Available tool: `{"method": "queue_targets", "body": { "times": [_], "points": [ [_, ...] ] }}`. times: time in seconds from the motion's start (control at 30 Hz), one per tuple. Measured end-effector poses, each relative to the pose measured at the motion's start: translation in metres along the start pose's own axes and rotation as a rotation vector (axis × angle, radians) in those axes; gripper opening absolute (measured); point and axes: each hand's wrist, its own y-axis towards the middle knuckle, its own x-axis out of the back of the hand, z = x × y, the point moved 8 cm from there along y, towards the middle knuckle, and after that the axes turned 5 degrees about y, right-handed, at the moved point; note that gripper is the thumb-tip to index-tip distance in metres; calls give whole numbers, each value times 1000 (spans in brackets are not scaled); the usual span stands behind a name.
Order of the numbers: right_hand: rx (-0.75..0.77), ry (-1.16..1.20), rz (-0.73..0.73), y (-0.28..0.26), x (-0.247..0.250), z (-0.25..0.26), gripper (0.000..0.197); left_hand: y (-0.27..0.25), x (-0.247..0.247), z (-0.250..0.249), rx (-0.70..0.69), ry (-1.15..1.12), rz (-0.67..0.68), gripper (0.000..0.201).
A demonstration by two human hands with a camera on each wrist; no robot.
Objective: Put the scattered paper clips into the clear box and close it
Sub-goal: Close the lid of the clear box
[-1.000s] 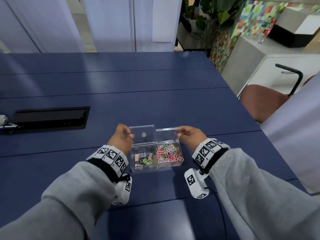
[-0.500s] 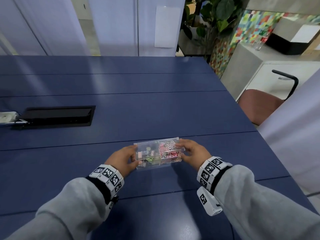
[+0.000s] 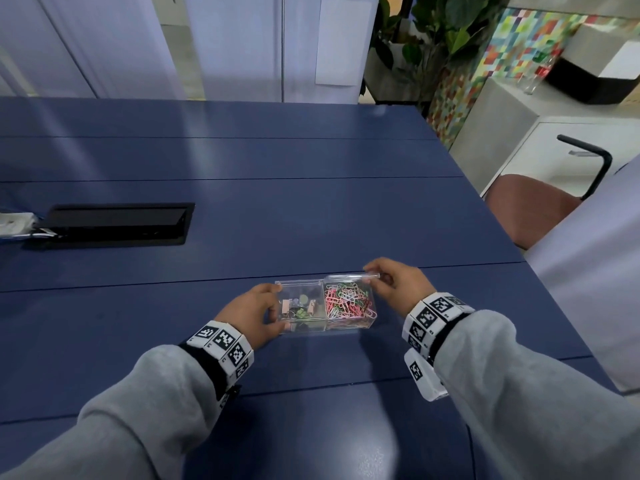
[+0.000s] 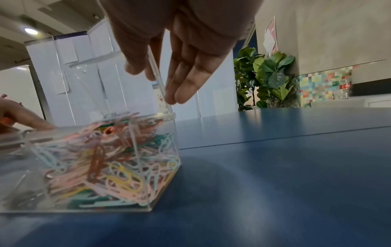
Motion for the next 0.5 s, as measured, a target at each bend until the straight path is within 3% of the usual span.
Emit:
{"method": "queue_targets", "body": {
  "times": [0.13, 0.27, 0.37, 0.5],
  "points": [
    [-39, 86, -65, 4, 1, -6, 12, 1, 0, -3, -12, 56, 24, 28],
    [-84, 239, -158, 14, 4, -12, 9, 4, 1, -9, 12, 142, 52, 36],
    [-127, 279, -144, 21, 1, -18, 18, 9, 0, -12, 20, 173, 103, 55],
    [-131, 244, -67, 25, -4, -19, 35, 6, 0, -9, 19, 153, 121, 60]
  ]
}}
